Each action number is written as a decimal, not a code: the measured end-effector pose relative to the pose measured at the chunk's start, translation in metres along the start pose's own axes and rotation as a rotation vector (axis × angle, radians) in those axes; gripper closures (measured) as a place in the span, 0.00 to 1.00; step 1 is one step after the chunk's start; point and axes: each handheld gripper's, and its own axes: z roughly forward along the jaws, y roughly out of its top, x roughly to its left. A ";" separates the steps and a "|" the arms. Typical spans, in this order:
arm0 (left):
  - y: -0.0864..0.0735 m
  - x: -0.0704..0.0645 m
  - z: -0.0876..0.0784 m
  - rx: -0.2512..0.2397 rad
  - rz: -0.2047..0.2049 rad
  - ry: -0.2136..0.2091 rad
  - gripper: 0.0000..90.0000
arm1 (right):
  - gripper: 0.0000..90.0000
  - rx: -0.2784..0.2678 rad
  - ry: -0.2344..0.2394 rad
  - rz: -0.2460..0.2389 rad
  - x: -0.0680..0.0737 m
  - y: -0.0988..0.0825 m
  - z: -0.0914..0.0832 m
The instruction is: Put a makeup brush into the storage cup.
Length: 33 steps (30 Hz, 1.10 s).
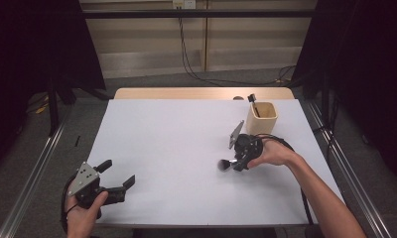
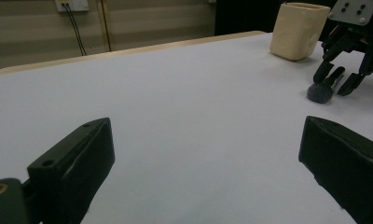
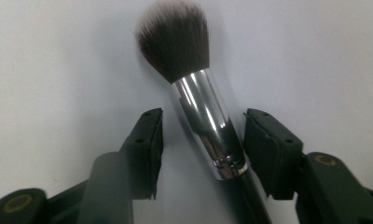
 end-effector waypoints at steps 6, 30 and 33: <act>0.000 0.000 0.000 0.002 0.004 0.000 0.04 | 0.66 0.025 0.000 -0.005 -0.001 0.003 0.000; -0.001 0.000 0.000 0.003 -0.006 0.009 0.04 | 0.80 0.019 0.006 0.020 0.003 0.003 -0.001; -0.001 0.000 0.001 0.004 -0.008 0.009 0.04 | 0.80 0.020 0.005 0.024 0.003 0.003 -0.002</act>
